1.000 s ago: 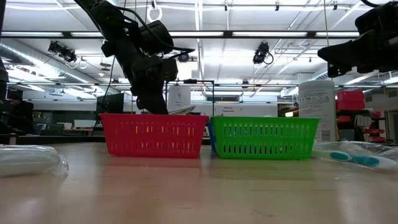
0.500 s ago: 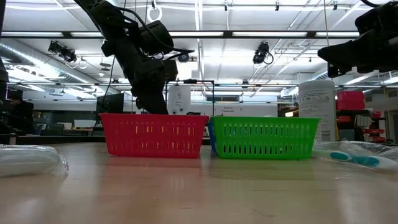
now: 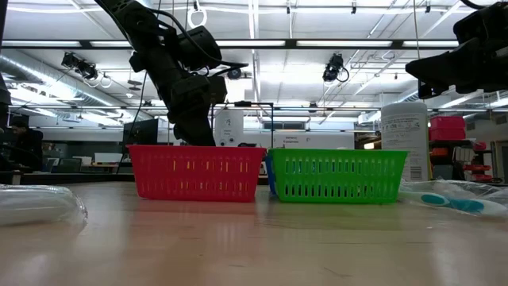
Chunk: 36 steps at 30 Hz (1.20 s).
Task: Pick & Place Travel size toiletries
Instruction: Put the bottom left toothpaste into the red bin
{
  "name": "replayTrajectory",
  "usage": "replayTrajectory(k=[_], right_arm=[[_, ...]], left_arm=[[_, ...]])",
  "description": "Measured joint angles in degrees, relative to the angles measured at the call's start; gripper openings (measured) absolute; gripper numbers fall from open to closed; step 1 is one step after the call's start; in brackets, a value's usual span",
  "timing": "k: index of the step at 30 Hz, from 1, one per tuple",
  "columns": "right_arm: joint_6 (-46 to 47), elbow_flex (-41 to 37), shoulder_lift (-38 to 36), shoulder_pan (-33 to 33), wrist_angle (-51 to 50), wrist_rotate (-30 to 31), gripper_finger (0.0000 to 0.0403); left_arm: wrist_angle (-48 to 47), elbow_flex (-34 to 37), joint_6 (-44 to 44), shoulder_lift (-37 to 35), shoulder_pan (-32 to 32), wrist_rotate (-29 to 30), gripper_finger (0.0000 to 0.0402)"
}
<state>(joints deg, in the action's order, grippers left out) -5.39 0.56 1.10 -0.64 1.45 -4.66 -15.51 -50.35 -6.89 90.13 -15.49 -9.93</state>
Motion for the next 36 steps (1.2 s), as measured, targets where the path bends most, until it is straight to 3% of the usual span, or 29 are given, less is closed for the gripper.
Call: replayTrajectory(k=[10,23,36], right_arm=[[0.0,0.0,0.0,0.0,0.0,0.0,0.0041],[0.0,0.0,0.0,0.0,0.0,0.0,0.004],[0.0,0.0,0.0,0.0,0.0,0.0,0.0041]], left_arm=[[0.0,0.0,0.2,0.0,0.0,-0.1,0.0164],[0.0,0.0,1.0,0.0,0.0,-1.7,0.0082],[0.0,0.0,0.9,0.0,0.0,-1.7,0.0034]])
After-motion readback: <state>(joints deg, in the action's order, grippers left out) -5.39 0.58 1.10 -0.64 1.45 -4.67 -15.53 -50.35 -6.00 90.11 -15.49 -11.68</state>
